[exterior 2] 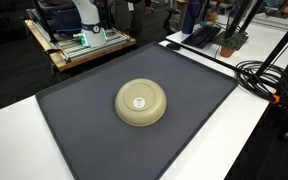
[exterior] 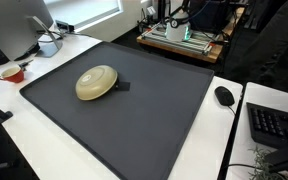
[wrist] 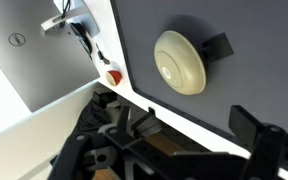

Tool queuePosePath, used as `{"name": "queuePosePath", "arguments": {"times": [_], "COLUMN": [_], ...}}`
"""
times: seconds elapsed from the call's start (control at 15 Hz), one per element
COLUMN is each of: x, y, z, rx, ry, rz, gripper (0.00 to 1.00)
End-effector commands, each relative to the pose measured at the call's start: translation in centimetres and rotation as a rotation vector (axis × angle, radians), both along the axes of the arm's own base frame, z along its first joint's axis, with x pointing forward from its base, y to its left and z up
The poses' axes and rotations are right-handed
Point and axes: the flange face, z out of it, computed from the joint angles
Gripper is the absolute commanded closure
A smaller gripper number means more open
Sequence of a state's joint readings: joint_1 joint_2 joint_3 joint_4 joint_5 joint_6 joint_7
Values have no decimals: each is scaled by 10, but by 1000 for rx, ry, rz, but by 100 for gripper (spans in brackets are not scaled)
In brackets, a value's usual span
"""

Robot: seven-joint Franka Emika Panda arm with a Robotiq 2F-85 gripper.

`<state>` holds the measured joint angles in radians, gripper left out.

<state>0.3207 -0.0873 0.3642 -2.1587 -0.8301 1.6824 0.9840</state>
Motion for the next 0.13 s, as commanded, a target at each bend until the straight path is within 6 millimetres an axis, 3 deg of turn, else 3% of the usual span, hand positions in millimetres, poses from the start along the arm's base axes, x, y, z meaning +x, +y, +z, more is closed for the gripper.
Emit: {"name": "queuePosePath", "arguments": {"times": [0.0, 0.07], "x": [-4, -5], "y": [0, 0], "z": [9, 11], "rx": [1, 1], "ry": [-16, -17], "rz": [-2, 2], "gripper": [0, 0]}}
